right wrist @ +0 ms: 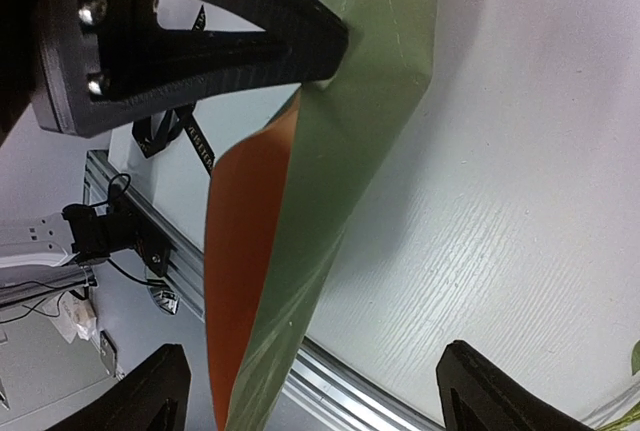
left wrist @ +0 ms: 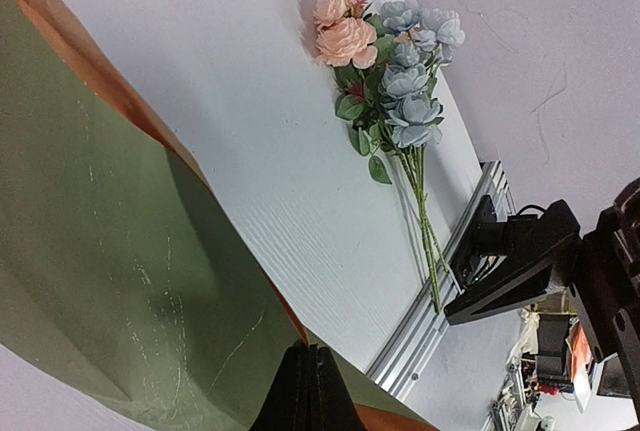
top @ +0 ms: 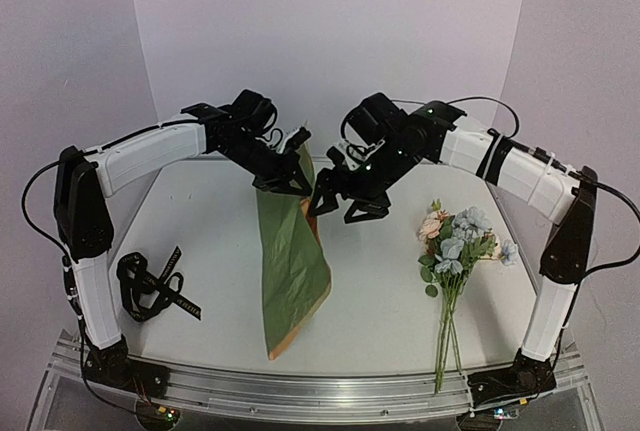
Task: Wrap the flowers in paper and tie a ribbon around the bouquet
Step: Pass from the left arm to the right
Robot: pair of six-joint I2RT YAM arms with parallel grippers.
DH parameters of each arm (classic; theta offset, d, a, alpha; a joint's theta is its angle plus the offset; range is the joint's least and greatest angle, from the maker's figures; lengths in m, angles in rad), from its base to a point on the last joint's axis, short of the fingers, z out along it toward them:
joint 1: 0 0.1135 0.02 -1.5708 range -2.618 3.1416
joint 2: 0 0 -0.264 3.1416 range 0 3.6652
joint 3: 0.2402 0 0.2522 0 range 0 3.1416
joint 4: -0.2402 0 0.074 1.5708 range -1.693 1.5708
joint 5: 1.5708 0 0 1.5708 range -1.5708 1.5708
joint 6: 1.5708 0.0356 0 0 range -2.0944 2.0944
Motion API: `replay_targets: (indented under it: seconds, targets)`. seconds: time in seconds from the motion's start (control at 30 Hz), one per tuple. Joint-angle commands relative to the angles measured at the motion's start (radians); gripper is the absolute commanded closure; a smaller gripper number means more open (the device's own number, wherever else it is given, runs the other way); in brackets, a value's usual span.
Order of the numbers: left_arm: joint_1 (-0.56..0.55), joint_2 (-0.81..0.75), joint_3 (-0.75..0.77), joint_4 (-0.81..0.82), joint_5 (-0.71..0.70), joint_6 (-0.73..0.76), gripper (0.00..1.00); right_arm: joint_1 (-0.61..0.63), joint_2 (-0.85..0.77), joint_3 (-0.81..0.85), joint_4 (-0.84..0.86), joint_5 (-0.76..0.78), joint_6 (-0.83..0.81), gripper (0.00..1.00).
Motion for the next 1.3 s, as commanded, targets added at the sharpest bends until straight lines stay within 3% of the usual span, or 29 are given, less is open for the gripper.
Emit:
replay_targets:
  seconds: [0.0, 0.43, 0.53, 0.63, 0.77, 0.9, 1.13, 1.27]
  targets:
    - [-0.005, 0.004, 0.050, -0.003, 0.005, 0.015, 1.00, 0.004, 0.027, 0.030, -0.014, 0.037, -0.009, 0.14]
    - [-0.008, -0.007, 0.046, -0.007, 0.009, 0.020, 1.00, 0.006, 0.111, 0.082, -0.028, 0.025, 0.024, 0.38]
    - [-0.008, -0.010, 0.043, -0.003, 0.008, 0.021, 1.00, 0.007, 0.112, 0.080, -0.027, 0.021, 0.028, 0.53]
    - [-0.008, -0.011, 0.044, 0.000, 0.003, 0.021, 1.00, 0.011, 0.098, 0.068, -0.032, 0.026, 0.021, 0.76]
    - [-0.008, -0.024, 0.042, 0.001, -0.007, 0.022, 1.00, 0.011, 0.056, 0.053, -0.068, 0.061, 0.001, 0.98]
    - [-0.007, -0.058, 0.029, 0.004, -0.023, 0.021, 0.96, 0.011, 0.014, 0.081, -0.170, 0.137, -0.030, 1.00]
    - [-0.007, -0.145, -0.020, 0.027, -0.057, 0.016, 0.75, 0.028, -0.047, 0.163, -0.351, 0.247, -0.055, 1.00]
    - [-0.007, -0.186, -0.073, 0.043, -0.083, 0.010, 0.75, 0.055, -0.040, 0.254, -0.463, 0.319, -0.065, 1.00]
